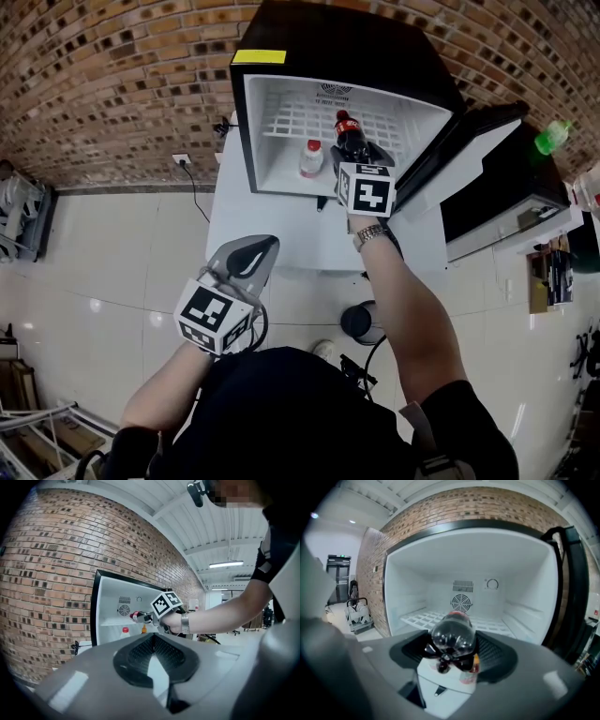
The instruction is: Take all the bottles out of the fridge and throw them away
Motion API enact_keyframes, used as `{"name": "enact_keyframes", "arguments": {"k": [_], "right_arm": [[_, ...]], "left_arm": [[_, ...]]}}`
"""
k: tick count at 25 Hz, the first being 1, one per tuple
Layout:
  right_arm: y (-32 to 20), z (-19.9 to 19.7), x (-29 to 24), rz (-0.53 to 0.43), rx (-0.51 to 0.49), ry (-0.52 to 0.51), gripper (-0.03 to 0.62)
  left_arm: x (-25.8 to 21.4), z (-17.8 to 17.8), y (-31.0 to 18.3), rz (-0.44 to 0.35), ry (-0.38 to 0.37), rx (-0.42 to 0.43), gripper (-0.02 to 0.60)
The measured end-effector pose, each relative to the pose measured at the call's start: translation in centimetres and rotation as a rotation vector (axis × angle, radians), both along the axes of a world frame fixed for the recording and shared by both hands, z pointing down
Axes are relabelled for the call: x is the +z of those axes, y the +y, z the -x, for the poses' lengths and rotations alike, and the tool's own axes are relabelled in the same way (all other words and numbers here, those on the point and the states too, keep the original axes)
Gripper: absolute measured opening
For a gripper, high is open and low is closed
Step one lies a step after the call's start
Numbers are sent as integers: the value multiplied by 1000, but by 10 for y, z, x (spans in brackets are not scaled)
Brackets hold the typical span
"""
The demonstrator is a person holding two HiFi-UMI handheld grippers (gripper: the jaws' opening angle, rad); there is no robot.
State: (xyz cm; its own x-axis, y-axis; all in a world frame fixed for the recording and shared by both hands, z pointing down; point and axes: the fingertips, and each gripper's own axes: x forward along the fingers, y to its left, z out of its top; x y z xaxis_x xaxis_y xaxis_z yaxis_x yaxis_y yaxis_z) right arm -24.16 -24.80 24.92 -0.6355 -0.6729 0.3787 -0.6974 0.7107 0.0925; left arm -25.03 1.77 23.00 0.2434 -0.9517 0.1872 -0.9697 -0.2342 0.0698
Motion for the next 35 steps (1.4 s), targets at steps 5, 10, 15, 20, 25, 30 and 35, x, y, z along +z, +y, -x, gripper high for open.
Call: {"name": "enact_keyframes", "arguments": {"k": [5,10,15,20,25,30,35], "right_arm": [[22,-17,-8,-45,-39,3,316],[49,-44,-6,-69,-61,5,314],[78,-76,1,-63,-80,31,314],[105,-118,26,-12,-62,68,314],[122,-167,60,46,-2,99,314],[142,-222,105,126,76,147,314],[156,-270,149,204,144,182,314]], "left_arm": [[-2,-13,-1,-4,0,32,3],[-1,-30,-3,-4,2,78,3],[2,-51,-7,5,4,138,3],[9,-73,-11,20,12,197,3],[17,-103,-18,40,14,269,3],[33,-140,-25,82,10,365,3],[50,-178,-32,122,6,447,3]]}}
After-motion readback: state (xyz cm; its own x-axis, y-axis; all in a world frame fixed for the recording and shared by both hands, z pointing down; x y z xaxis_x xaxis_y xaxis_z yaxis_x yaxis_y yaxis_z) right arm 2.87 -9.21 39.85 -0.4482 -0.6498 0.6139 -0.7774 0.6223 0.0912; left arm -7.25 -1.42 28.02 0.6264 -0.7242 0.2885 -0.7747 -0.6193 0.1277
